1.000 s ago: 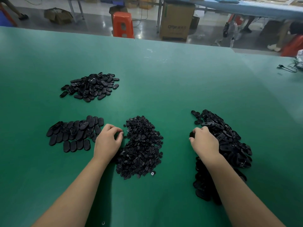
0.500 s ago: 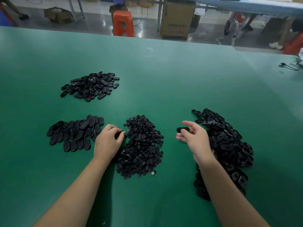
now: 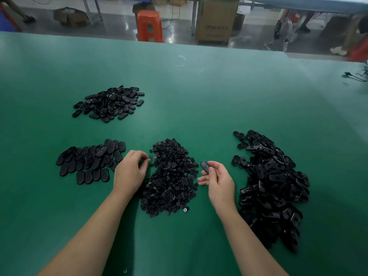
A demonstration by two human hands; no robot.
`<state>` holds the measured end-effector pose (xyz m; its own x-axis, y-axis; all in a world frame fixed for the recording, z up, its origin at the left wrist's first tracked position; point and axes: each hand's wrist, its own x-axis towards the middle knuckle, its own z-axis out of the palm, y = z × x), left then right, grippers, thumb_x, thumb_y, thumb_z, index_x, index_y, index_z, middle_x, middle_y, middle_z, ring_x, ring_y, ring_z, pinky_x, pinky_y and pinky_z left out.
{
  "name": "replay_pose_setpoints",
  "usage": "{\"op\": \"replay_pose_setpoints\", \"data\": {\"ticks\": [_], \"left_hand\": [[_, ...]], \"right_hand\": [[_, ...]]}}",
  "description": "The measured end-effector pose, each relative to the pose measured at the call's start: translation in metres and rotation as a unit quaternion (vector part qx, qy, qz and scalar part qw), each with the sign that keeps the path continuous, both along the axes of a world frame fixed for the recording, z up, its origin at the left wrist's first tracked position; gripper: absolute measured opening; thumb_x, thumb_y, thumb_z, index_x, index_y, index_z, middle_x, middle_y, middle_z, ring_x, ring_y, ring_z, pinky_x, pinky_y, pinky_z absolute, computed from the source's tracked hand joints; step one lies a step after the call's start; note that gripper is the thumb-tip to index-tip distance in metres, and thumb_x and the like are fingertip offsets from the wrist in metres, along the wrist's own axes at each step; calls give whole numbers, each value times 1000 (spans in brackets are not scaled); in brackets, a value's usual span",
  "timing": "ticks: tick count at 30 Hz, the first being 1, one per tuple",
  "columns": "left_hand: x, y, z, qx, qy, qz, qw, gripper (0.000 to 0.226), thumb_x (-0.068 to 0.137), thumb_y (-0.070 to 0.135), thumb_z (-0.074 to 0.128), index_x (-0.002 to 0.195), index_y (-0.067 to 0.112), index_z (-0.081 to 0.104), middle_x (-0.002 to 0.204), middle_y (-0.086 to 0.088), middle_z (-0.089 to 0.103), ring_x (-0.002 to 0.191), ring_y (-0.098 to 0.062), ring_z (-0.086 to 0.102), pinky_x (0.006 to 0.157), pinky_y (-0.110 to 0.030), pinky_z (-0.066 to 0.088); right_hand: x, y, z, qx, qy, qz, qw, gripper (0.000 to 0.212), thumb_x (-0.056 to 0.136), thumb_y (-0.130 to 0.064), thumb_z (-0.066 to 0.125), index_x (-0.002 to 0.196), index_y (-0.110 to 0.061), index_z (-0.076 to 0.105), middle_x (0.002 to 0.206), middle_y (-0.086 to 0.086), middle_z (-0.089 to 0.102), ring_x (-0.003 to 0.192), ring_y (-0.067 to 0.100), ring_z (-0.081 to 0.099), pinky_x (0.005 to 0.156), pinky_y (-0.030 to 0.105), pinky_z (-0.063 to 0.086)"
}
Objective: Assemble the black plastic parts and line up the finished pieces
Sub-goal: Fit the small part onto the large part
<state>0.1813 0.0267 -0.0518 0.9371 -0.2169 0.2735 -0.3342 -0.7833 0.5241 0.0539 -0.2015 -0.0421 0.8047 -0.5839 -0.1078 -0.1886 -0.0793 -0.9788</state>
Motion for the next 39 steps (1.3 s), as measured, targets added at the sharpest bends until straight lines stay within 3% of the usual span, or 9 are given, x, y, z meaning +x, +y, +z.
{"op": "replay_pose_setpoints", "data": {"ticks": [5,8,11,15,22,26,33,36,39], "left_hand": [[-1,1,1,-53,17,15,998,5,96,22,66,93,22,62,79,14,62,57,-8,58,53,-32,50],[-3,0,3,-79,31,10,996,6,95,23,68,91,25,63,81,16,65,63,-8,62,58,-35,56],[-5,-1,7,-117,45,11,992,13,93,19,71,87,29,64,80,16,66,72,-3,62,64,-28,54],[-10,-16,26,-166,77,5,983,14,90,19,74,85,31,67,74,12,65,67,-1,58,58,-11,43],[-43,-91,55,-307,226,-75,921,13,92,12,70,91,23,75,59,5,66,47,-10,57,54,-19,49],[-51,-114,54,-269,262,-93,922,14,91,7,69,94,20,74,64,9,67,44,-12,56,51,-20,46],[-56,-129,49,-236,286,-55,927,12,89,9,71,84,18,77,68,6,71,43,-9,56,50,-22,50],[-59,-133,49,-208,275,-51,937,14,87,11,72,81,22,77,70,7,72,50,-8,60,54,-23,53],[-60,-138,50,-165,256,-43,951,12,84,14,72,77,23,74,72,7,71,62,-11,64,67,-30,58]], "right_hand": [[2,2,-3,-45,13,17,999,22,106,-11,48,117,-26,61,88,-3,72,73,12,71,72,28,60],[1,1,-3,-51,11,26,998,21,105,-11,52,116,-26,62,89,-3,71,73,10,70,71,25,60],[-1,1,-3,-52,9,25,998,20,104,-12,52,114,-26,63,88,-4,72,71,9,70,68,23,59],[0,0,-2,-46,8,21,999,19,104,-12,54,114,-25,64,88,-4,73,76,6,71,67,22,59],[0,-2,-5,-53,14,16,998,26,107,-16,45,114,-31,65,80,-15,73,63,10,69,64,24,58],[0,-3,-8,-61,13,7,998,27,107,-18,45,114,-33,66,71,-7,72,58,11,67,63,20,53],[1,-4,-11,-67,0,-2,998,24,104,-16,50,112,-27,70,77,-10,74,58,10,67,62,22,54],[1,-5,-12,-81,1,-3,997,24,103,-16,52,115,-23,72,94,-11,75,78,9,71,74,24,56],[1,-6,-11,-105,1,-5,994,26,103,-14,53,118,-22,73,101,-19,72,96,-7,64,81,7,48]]}}
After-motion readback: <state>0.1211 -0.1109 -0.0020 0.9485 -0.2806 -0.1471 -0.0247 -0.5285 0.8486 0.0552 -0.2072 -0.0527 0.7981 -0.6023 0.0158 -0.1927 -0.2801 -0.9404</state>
